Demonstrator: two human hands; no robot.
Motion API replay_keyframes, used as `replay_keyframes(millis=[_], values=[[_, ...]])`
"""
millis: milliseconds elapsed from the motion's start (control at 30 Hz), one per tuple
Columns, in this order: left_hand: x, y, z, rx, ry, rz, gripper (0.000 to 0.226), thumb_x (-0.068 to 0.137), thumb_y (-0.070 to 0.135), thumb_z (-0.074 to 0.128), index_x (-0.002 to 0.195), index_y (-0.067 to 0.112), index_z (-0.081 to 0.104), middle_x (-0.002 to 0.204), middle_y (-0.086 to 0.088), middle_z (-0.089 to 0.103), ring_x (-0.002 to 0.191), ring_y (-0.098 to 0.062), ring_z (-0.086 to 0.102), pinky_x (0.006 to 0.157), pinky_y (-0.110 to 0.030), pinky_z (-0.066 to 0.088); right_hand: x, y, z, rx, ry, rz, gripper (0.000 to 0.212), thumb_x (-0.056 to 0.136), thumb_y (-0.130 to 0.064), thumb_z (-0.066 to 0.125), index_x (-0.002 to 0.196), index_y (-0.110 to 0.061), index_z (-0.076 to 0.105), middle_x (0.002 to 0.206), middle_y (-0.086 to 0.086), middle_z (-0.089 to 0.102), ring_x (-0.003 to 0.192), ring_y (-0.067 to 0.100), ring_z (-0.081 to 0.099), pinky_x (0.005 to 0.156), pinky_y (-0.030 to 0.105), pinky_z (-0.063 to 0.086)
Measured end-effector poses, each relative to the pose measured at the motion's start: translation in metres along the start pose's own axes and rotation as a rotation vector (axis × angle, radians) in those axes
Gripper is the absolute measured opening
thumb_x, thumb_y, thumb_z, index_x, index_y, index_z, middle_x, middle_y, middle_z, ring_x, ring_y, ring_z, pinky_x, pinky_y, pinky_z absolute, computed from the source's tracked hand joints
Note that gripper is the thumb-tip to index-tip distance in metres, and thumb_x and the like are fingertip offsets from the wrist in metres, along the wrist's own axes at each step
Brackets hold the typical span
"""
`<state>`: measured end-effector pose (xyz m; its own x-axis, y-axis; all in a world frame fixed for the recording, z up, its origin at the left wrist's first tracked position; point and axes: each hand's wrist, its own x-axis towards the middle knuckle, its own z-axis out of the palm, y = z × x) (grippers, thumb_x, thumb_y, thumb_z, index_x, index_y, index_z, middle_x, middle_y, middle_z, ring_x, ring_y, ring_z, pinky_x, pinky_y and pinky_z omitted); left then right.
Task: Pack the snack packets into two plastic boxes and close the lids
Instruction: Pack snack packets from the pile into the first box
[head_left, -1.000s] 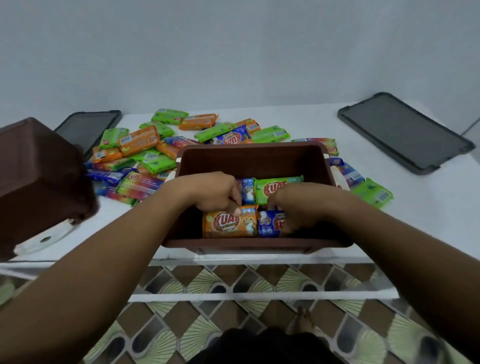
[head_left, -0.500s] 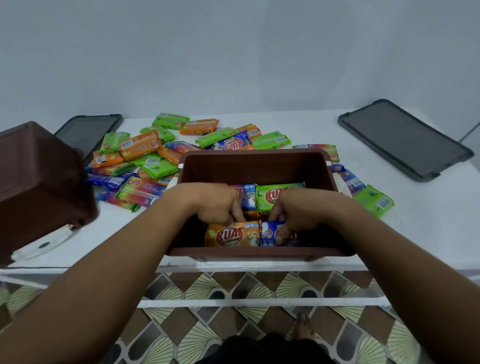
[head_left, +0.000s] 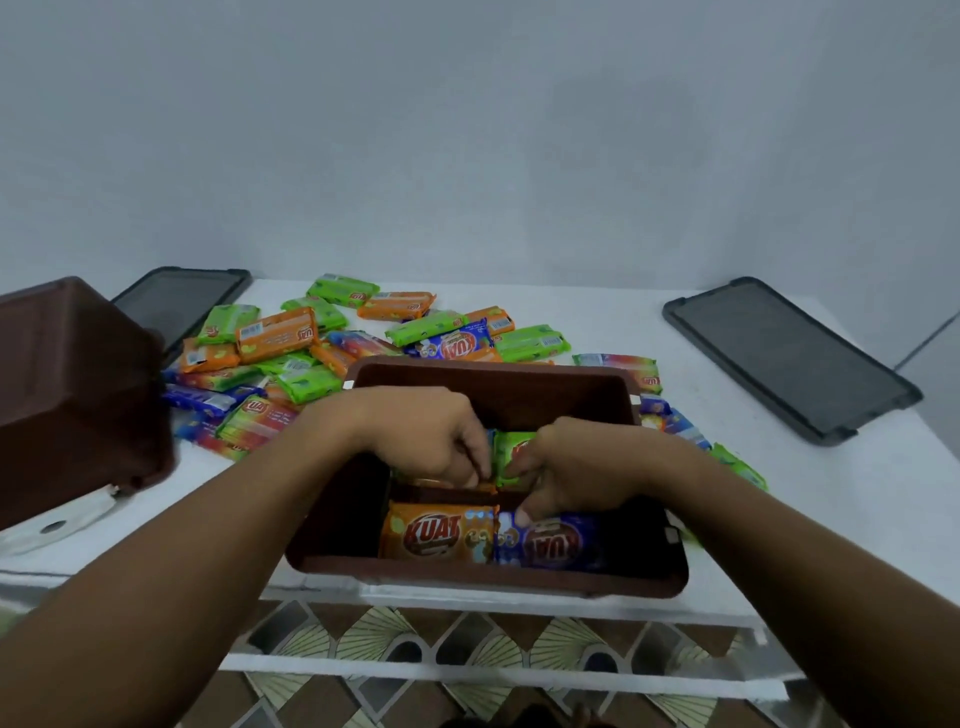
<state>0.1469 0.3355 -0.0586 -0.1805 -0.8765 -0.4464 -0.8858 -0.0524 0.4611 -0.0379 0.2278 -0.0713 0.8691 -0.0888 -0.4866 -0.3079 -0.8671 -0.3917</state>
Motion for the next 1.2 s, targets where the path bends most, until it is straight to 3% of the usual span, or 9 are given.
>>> replay_keyframes(millis=[133,233,300,400,533,733,833,1033,1200], values=[[0.002,0.023,-0.034,-0.151,0.247,0.046,0.012,0.089,0.01,0.069,0.089,0.019,0.077,0.077,0.005,0.077,0.07,-0.011,0.073,0.066,-0.02,0.053,-0.009,0.01,-0.038,0.115,0.302,-0.081,0.009,0.087,-0.03,0.075,0.095,-0.025,0.074,0.079,-0.009,0.072,0.074,0.005,0.065,0.069,0.019,0.049],[0.015,0.034,-0.057,-0.155,0.462,0.033,0.012,0.087,0.011,0.071,0.083,0.022,0.076,0.065,0.009,0.071,0.059,-0.004,0.066,0.06,-0.018,0.05,-0.015,0.03,-0.068,0.129,0.515,-0.062,0.016,0.085,-0.029,0.078,0.101,-0.027,0.078,0.072,-0.024,0.061,0.073,0.0,0.059,0.064,0.004,0.04],[0.026,0.04,-0.07,-0.153,0.569,0.025,0.01,0.085,0.013,0.074,0.081,0.022,0.076,0.057,0.013,0.064,0.051,0.001,0.055,0.052,-0.01,0.039,-0.016,0.047,-0.085,0.138,0.609,-0.04,0.016,0.084,-0.025,0.078,0.101,-0.026,0.079,0.073,-0.026,0.06,0.074,0.001,0.059,0.064,0.002,0.038],[0.046,0.046,-0.086,-0.177,0.619,0.01,0.003,0.085,0.017,0.078,0.084,0.019,0.078,0.062,0.01,0.068,0.054,0.001,0.057,0.053,-0.008,0.04,-0.017,0.071,-0.107,0.171,0.658,-0.037,0.01,0.084,-0.024,0.08,0.094,-0.024,0.08,0.074,-0.022,0.065,0.073,-0.003,0.061,0.064,0.013,0.041],[0.08,0.045,-0.097,-0.171,0.659,-0.038,0.002,0.084,0.02,0.08,0.085,0.019,0.079,0.072,0.003,0.074,0.068,-0.011,0.07,0.059,-0.012,0.049,-0.011,0.105,-0.124,0.142,0.657,0.003,0.009,0.084,-0.024,0.08,0.093,-0.023,0.079,0.078,-0.017,0.068,0.077,0.001,0.063,0.064,0.016,0.043],[0.128,0.034,-0.097,-0.157,0.63,-0.158,0.004,0.085,0.021,0.079,0.082,0.018,0.078,0.071,0.009,0.072,0.063,-0.002,0.065,0.057,-0.009,0.047,0.009,0.15,-0.122,0.096,0.56,0.027,0.011,0.082,-0.022,0.082,0.093,-0.019,0.08,0.077,-0.014,0.068,0.08,0.006,0.066,0.066,0.018,0.047],[0.147,0.026,-0.093,-0.118,0.605,-0.224,0.006,0.085,0.02,0.079,0.085,0.014,0.078,0.077,0.006,0.073,0.072,-0.01,0.068,0.059,-0.013,0.046,0.016,0.166,-0.117,0.107,0.496,0.039,0.01,0.083,-0.018,0.081,0.093,-0.017,0.081,0.074,-0.018,0.066,0.074,0.0,0.063,0.064,0.016,0.045],[0.172,0.013,-0.09,-0.065,0.51,-0.329,0.006,0.088,0.019,0.077,0.09,0.013,0.076,0.083,0.01,0.069,0.083,-0.012,0.066,0.062,-0.018,0.043,0.029,0.189,-0.104,-0.02,0.338,0.066,0.014,0.083,-0.021,0.077,0.097,-0.021,0.08,0.094,-0.01,0.071,0.084,0.006,0.063,0.072,0.022,0.05],[0.192,0.001,-0.084,0.069,0.375,-0.464,0.02,0.088,0.023,0.077,0.106,0.014,0.072,0.108,-0.002,0.069,0.096,-0.018,0.06,0.074,-0.028,0.044,0.043,0.206,-0.09,-0.082,0.231,0.093,0.017,0.077,-0.03,0.082,0.092,-0.026,0.074,0.099,-0.008,0.07,0.085,0.008,0.061,0.064,0.023,0.046]])
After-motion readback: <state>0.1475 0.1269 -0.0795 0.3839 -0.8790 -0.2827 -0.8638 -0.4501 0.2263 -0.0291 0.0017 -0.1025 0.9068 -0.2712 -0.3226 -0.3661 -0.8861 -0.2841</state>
